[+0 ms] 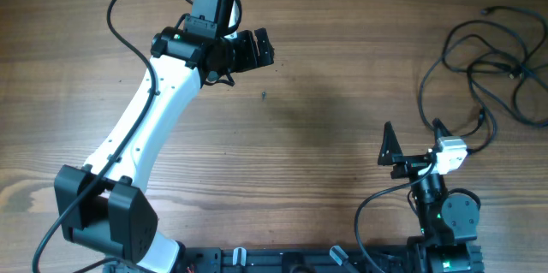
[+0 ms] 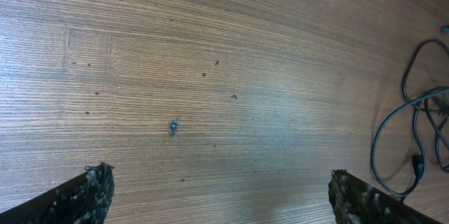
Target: Untangle cables
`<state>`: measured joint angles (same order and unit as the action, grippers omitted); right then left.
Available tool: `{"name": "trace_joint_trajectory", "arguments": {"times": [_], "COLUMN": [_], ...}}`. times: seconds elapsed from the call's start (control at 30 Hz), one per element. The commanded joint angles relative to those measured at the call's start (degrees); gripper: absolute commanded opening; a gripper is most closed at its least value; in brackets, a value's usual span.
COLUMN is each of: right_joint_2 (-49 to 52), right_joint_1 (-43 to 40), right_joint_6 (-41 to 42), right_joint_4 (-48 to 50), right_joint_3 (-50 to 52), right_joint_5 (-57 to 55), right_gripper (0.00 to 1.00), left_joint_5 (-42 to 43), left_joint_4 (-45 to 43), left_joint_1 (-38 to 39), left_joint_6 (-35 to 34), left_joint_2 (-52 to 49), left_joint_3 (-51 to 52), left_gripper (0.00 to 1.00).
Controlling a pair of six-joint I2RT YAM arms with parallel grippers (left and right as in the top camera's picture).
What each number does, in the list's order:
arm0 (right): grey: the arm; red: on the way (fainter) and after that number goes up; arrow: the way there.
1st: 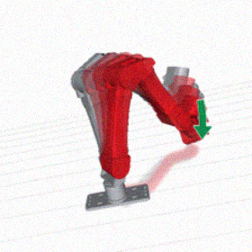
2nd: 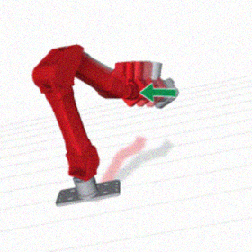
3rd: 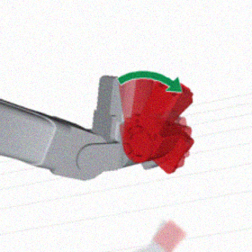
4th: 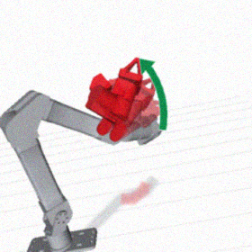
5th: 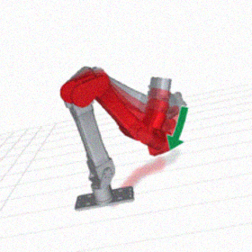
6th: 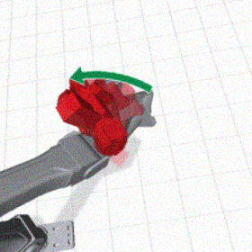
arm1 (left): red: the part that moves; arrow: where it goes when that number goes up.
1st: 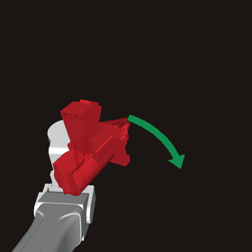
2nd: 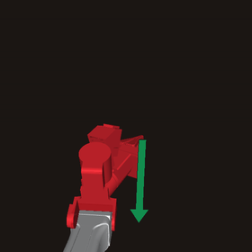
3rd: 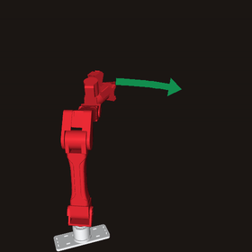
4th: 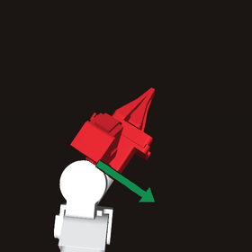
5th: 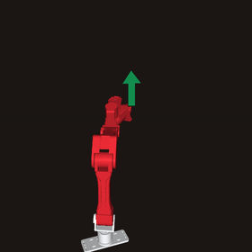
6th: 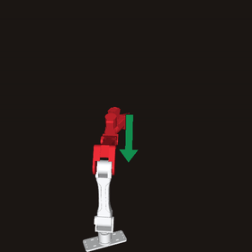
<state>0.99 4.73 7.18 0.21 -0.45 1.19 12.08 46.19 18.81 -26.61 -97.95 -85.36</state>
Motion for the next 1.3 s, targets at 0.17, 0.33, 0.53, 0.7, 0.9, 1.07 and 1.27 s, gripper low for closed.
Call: {"name": "trace_joint_trajectory", "arguments": {"times": [0.17, 0.33, 0.53, 0.7, 0.9, 1.07, 1.27], "right_joint_2": [-0.8, -0.8, -0.8, -0.8, -0.8, -0.8, -0.8], "right_joint_1": [0.2, 0.2, 0.2, 0.2, 0.2, 0.2, 0.2], "right_joint_6": [-1.2, -1.2, -1.2, -1.2, -1.2, -1.2, -1.2], "right_joint_4": [0.2, 0.1, 0.1, 0.1, 0.1, 0.1, 0.2], "right_joint_3": [0.2, 0.2, 0.2, 0.2, 0.2, 0.2, 0.2], "right_joint_5": [-1.0, -1.0, -1.0, -1.0, -1.0, -1.0, -1.0], "right_gripper": [1.00, 1.00, 1.00, 1.00, 1.00, 0.99, 1.00], "left_joint_5": [-1.7, -5.4, -10.3, -11.3, -11.3, -10.6, -8.7], "left_joint_4": [0.1, 0.1, -1.5, -2.3, -5.7, -18.7, -32.4], "left_joint_1": [0.2, 0.2, -0.7, -4.5, -9.5, -13.0, -17.3], "left_joint_6": [1.1, 4.5, 8.5, 11.5, 11.5, 11.4, 11.4], "left_joint_2": [-0.4, 1.8, 12.5, 23.6, 36.9, 49.9, 67.6], "left_joint_3": [0.0, 0.0, 0.0, 0.0, 5.5, 22.3, 46.1], "left_gripper": [1.00, 1.00, 1.00, 1.00, 1.00, 1.00, 1.00]}}
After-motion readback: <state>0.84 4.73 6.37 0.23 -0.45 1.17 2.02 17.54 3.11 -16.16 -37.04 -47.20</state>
